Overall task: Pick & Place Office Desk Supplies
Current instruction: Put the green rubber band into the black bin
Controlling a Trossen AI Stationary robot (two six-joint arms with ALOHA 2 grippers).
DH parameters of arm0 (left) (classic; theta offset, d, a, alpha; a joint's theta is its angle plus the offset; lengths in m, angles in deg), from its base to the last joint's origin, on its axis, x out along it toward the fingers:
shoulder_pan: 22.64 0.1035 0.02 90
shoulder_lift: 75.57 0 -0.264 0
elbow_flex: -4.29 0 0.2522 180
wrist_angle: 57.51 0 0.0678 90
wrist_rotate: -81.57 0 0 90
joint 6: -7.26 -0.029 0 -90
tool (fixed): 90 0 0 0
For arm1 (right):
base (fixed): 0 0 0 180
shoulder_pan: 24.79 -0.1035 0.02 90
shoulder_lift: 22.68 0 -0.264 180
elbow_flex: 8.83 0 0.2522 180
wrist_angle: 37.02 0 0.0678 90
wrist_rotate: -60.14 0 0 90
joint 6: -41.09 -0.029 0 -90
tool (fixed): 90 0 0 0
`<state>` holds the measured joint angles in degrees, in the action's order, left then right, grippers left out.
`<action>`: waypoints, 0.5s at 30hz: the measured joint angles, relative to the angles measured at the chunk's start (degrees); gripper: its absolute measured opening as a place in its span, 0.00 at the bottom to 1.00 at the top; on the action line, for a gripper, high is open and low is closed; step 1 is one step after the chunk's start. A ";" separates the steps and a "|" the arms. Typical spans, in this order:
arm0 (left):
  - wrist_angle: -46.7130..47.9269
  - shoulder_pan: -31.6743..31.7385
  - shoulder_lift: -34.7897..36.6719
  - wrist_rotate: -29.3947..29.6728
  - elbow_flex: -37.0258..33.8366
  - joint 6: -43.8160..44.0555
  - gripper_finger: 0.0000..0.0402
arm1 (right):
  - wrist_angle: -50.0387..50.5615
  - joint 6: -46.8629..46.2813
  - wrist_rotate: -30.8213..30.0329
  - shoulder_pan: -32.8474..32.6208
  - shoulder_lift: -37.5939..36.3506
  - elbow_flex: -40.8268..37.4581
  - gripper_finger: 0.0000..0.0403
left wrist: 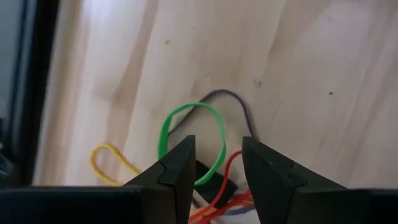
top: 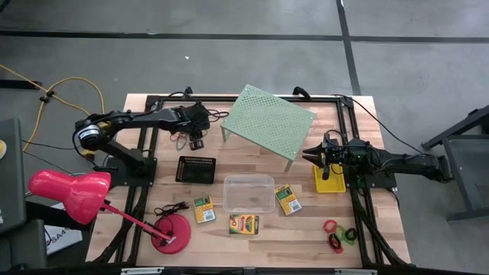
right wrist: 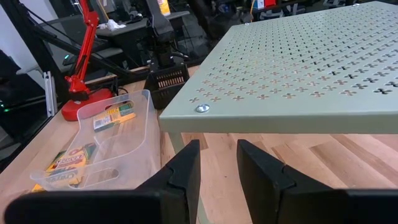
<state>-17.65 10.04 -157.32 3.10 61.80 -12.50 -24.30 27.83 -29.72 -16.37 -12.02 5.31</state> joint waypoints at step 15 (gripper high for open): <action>-1.75 -0.02 -4.61 1.10 0.02 0.74 0.31 | -0.02 0.00 0.00 0.00 0.01 0.00 0.23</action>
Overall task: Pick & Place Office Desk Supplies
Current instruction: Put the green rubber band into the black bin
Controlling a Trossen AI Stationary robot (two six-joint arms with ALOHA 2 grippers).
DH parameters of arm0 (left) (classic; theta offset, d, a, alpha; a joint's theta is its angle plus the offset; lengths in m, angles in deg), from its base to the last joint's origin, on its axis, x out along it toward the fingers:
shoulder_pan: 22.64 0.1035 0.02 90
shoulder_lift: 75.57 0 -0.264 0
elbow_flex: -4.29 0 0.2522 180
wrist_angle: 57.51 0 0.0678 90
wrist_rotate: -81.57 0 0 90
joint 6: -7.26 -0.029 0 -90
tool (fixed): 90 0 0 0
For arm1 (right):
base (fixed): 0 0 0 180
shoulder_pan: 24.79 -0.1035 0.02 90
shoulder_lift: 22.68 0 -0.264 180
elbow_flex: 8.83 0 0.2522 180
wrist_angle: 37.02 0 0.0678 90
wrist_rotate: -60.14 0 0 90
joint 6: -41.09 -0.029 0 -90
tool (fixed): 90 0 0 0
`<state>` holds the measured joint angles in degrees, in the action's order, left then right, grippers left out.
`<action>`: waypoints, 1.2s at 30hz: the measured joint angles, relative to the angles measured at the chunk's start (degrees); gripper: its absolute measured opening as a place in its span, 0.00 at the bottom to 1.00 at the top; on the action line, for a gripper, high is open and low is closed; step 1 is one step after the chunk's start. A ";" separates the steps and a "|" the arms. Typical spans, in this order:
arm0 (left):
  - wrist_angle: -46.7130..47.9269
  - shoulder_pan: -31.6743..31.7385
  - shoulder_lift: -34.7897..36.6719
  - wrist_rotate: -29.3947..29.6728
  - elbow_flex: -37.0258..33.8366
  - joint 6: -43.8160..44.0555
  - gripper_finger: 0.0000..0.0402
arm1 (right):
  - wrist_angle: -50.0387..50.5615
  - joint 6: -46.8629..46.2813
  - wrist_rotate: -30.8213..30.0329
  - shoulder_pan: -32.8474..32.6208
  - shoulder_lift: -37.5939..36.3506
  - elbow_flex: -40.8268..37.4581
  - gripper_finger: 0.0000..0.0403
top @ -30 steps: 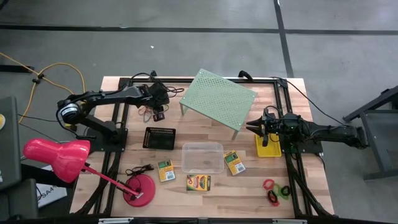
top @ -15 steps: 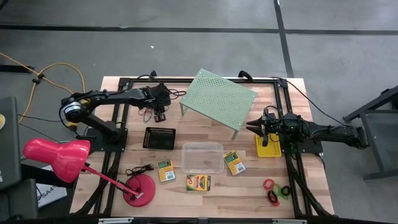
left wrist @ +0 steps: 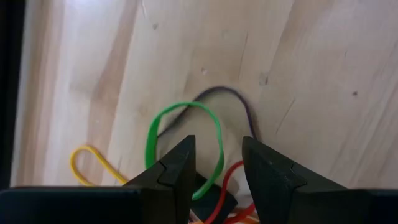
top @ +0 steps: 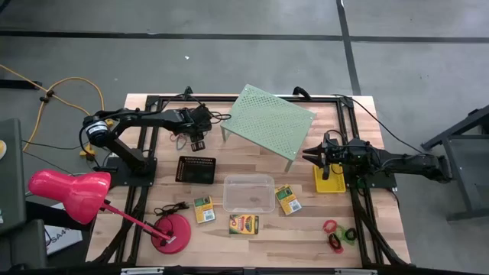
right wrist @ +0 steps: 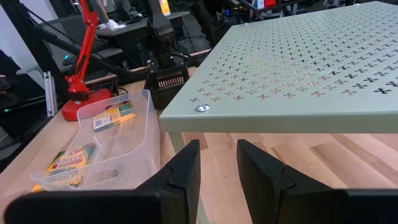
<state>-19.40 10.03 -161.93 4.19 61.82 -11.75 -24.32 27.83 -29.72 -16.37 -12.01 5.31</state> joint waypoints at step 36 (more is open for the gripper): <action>-0.19 0.98 -0.62 0.26 0.00 2.40 0.00 | 0.02 0.00 0.00 0.00 -0.01 0.00 0.23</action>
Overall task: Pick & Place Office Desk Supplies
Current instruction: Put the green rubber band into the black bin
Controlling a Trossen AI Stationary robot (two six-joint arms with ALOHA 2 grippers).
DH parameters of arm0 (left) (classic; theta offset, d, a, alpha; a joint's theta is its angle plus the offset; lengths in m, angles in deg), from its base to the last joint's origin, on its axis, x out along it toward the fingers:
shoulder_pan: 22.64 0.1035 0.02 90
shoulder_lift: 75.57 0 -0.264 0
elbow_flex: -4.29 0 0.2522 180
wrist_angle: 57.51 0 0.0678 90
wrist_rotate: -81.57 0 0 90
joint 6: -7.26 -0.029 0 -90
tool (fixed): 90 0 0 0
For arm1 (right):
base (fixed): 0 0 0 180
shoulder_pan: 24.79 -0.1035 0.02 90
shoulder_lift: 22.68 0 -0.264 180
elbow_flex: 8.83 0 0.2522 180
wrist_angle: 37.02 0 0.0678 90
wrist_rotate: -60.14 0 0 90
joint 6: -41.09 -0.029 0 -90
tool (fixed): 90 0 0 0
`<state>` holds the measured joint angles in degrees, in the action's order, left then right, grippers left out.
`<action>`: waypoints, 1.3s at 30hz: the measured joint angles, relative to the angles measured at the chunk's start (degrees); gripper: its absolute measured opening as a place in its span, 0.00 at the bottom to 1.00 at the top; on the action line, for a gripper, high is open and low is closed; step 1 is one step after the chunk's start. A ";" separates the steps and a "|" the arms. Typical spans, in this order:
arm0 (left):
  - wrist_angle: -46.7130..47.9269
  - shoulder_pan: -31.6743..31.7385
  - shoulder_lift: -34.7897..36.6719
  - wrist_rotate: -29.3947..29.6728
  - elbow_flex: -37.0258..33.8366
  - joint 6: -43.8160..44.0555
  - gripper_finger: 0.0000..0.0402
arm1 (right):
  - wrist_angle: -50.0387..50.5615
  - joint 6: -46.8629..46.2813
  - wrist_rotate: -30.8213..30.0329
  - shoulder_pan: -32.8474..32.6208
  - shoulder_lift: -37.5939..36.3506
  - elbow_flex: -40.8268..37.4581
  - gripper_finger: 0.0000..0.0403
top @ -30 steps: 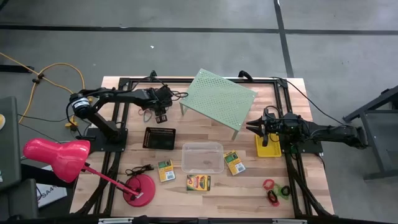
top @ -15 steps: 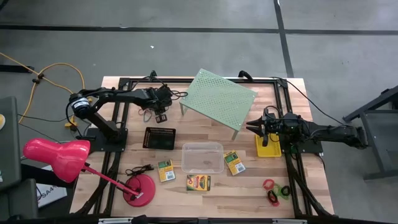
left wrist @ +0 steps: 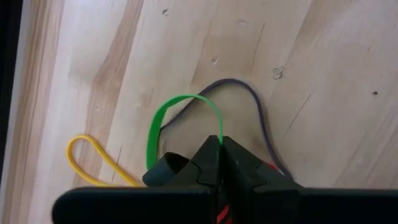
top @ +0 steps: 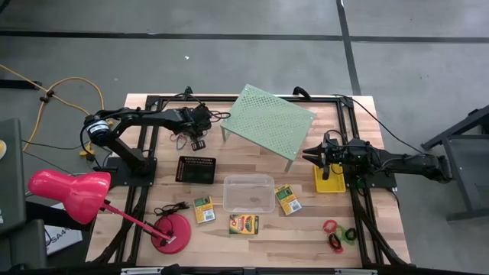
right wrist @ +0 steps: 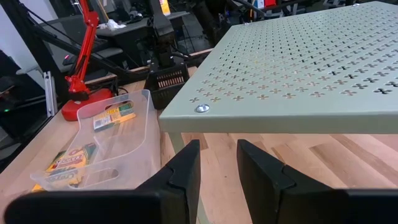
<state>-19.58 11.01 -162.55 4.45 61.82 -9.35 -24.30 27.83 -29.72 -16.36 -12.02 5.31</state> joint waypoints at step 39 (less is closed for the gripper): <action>12.58 -22.47 23.88 1.02 0.00 13.42 0.00 | 0.00 -0.02 0.01 -0.01 0.00 0.00 0.23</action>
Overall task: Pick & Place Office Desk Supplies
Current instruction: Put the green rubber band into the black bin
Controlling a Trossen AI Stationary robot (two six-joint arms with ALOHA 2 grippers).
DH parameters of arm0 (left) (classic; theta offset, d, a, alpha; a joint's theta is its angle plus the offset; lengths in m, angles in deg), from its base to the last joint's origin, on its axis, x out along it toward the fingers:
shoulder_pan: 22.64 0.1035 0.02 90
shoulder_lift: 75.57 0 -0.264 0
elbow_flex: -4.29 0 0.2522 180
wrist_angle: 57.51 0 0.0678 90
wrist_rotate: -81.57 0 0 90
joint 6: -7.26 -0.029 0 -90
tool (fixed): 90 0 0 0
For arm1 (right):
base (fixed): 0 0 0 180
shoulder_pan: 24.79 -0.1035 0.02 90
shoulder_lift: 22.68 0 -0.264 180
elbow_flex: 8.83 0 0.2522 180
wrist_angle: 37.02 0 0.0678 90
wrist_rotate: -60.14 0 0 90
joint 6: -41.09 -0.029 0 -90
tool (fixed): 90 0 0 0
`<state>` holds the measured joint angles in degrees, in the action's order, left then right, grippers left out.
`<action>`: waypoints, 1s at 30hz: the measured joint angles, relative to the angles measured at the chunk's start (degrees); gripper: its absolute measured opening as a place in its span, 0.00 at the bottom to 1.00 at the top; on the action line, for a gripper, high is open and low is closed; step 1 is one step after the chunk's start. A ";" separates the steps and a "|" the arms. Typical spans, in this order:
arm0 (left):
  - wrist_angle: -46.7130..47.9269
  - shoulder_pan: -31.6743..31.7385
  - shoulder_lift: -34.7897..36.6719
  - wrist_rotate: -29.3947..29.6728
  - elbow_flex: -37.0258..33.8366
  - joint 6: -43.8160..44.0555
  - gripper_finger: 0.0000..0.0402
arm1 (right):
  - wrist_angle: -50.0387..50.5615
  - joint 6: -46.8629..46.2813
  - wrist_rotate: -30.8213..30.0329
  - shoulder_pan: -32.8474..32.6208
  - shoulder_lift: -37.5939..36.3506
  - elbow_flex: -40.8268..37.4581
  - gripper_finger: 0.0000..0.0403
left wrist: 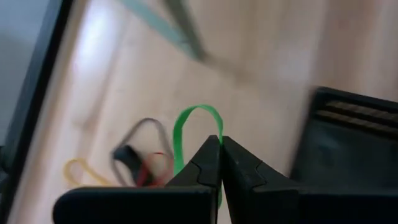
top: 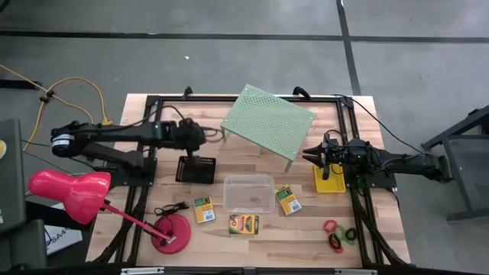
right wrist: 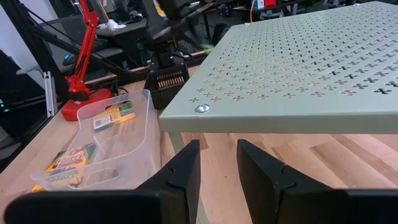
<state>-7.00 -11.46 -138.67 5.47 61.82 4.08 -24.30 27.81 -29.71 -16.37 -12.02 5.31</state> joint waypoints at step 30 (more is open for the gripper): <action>3.27 -24.51 -8.45 4.62 0.00 23.62 0.00 | 0.00 0.02 0.00 0.00 -0.01 0.00 0.23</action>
<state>-3.74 -35.96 -147.11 10.09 61.82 27.70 -24.30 27.83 -29.71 -16.37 -12.02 5.31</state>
